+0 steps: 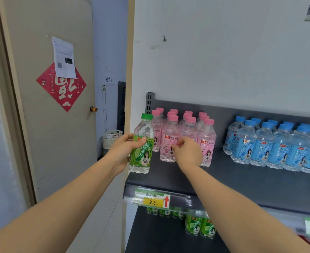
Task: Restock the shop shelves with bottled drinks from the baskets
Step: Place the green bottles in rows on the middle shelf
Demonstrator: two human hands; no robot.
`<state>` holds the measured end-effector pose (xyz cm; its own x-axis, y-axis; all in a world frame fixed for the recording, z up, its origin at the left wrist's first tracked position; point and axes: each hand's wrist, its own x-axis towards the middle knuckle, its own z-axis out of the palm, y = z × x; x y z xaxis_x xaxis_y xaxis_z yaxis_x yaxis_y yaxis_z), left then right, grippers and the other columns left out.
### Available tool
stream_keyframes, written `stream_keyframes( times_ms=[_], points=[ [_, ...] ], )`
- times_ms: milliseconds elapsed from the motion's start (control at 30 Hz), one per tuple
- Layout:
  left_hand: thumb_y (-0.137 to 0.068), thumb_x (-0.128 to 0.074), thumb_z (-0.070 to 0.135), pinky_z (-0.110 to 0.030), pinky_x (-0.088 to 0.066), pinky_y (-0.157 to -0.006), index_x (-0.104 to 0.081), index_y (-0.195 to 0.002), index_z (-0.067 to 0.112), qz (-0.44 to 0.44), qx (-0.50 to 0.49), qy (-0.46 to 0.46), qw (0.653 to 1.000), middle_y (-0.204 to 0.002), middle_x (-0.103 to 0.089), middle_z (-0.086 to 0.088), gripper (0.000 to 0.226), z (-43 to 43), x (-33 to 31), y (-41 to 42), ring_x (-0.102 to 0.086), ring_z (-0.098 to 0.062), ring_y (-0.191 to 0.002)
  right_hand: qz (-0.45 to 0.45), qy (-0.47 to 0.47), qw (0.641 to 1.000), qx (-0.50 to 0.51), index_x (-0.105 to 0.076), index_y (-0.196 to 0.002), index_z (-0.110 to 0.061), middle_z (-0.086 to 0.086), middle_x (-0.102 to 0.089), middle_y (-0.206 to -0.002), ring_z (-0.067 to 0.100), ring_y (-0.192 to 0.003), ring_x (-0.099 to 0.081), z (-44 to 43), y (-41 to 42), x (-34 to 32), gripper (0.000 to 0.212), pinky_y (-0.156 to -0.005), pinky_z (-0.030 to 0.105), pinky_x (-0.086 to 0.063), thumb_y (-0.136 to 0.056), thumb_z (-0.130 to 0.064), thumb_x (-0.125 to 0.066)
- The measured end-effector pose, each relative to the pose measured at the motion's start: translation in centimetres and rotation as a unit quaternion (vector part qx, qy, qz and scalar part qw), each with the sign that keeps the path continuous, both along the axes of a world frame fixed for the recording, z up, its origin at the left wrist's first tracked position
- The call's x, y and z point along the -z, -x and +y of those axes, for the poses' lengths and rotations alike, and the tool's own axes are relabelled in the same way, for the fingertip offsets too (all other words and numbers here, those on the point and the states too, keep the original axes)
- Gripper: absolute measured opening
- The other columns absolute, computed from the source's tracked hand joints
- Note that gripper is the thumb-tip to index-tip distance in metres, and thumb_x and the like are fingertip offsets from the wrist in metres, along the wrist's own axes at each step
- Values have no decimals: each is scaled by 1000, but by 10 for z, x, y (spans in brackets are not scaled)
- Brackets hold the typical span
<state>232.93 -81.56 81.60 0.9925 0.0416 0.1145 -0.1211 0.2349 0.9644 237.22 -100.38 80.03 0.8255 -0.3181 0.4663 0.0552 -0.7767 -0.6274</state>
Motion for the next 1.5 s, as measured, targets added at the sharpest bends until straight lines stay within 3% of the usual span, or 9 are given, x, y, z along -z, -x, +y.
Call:
stream_keyframes(
  times_ms=[400, 600, 733, 900, 1033, 1200, 1367, 1433, 1500],
  points=[
    [-77, -73, 15, -33, -48, -69, -61, -99, 15, 14, 3, -5, 1000, -92, -70, -1, 26, -4, 1, 8, -66, -18, -84, 52, -48, 997, -32, -68, -82, -17, 0, -69, -81, 20, -78, -63, 1, -2, 1, 17, -68, 31, -50, -89, -32, -65],
    [-78, -73, 13, -29, -49, -61, -60, -98, 15, 8, 8, 5, 1000, -91, -69, -2, 24, -7, 1, 20, -68, -15, -76, 37, -70, 993, -87, -69, -85, -20, -1, -71, -90, 18, -82, -65, -2, 14, -3, 8, -76, 34, -54, -90, -26, -65],
    [-79, -72, 10, -25, -54, -52, -60, -105, 10, 4, 22, 29, 999, -94, -69, -6, 29, -16, -2, 35, -71, -11, -67, 8, -219, 956, -197, -68, -84, -20, 2, -72, -84, 20, -73, -70, 3, 44, -12, 6, -74, 41, -59, -88, -24, -67],
    [-79, -72, 11, -31, -55, -61, -57, -118, 8, 1, 41, 37, 998, -102, -68, -8, 42, -31, -3, 59, -71, -16, -76, 7, -324, 899, -293, -69, -92, -20, 5, -73, -88, 15, -62, -69, 0, 89, -21, 7, -57, 26, -57, -91, -25, -64],
    [-80, -72, 7, -34, -57, -64, -54, -114, 16, -15, 34, 62, 997, -99, -68, -8, 39, -43, -2, 84, -71, -20, -77, 13, -330, 882, -337, -70, -100, -21, 1, -75, -91, 17, -66, -70, -12, 120, -22, 15, -58, 29, -57, -87, -30, -68],
    [-79, -73, 6, -22, -53, -53, -52, -119, 13, -28, 25, 37, 999, -99, -66, -9, 46, -60, 7, 121, -69, -17, -72, 15, -313, 877, -364, -67, -103, -24, -1, -75, -91, 18, -74, -72, -34, 155, -17, 28, -59, 27, -57, -79, -31, -77],
    [-79, -72, 4, -28, -54, -64, -55, -116, 12, -11, 20, 28, 999, -102, -69, -10, 42, -78, 35, 160, -68, -18, -79, 60, -314, 872, -370, -69, -109, -17, 1, -75, -89, 17, -74, -72, -56, 188, 6, 31, -60, 28, -58, -79, -25, -76],
    [-79, -72, 4, -32, -55, -73, -57, -111, 15, 3, 20, 20, 1000, -96, -70, -6, 37, -84, 51, 175, -69, -17, -81, 79, -314, 874, -362, -68, -113, -14, -2, -75, -86, 12, -72, -70, -64, 202, 21, 36, -62, 28, -58, -79, -25, -77],
    [-78, -72, 3, -41, -51, -88, -58, -107, 15, 23, 19, 17, 999, -103, -68, -10, 35, -90, 68, 188, -66, -25, -95, 96, -317, 872, -361, -68, -111, -18, -6, -75, -85, 8, -73, -70, -72, 215, 38, 33, -64, 27, -58, -80, -24, -76]
  ],
)
